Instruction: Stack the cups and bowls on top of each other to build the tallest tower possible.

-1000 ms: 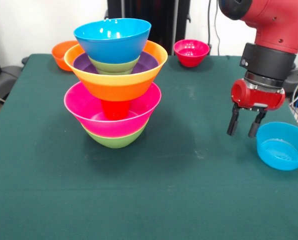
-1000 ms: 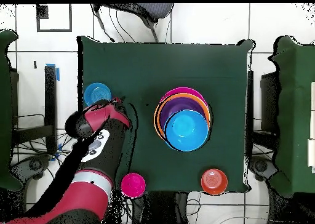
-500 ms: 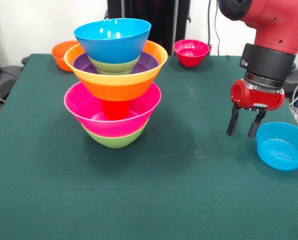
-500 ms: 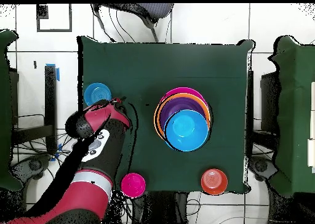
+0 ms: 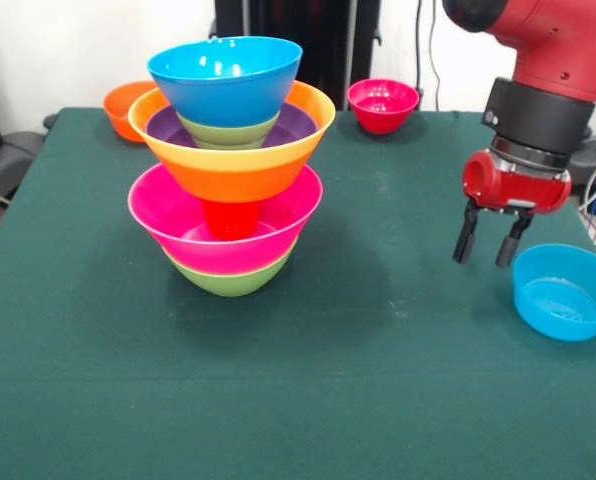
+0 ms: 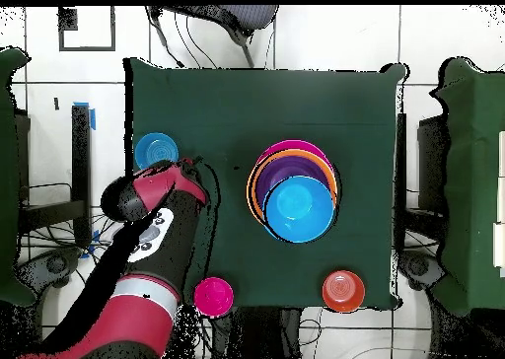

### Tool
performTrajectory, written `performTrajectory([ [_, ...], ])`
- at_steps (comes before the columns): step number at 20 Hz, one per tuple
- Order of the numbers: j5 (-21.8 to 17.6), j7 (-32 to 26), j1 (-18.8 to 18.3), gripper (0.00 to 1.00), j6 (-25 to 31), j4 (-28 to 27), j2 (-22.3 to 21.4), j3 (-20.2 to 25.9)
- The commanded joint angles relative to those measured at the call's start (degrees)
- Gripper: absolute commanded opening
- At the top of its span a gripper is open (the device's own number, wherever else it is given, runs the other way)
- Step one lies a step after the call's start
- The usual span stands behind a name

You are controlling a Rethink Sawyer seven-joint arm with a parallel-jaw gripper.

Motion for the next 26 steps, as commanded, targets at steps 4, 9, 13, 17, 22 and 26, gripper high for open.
performTrajectory([
  [4,-0.4,3.3,0.5,1.0,9.8,0.0,-2.8,5.1],
  [9,-0.6,3.4,0.1,1.0,9.3,0.0,-2.5,6.0],
  [13,0.1,3.2,-1.4,1.0,7.1,1.2,-2.5,9.6],
  [17,0.4,4.1,-2.4,1.0,4.6,2.0,-2.0,11.4],
  [22,0.2,4.5,-4.0,1.0,1.9,3.0,-1.3,13.9],
  [26,-0.2,5.0,-4.4,1.0,1.1,2.5,-0.4,14.2],
])
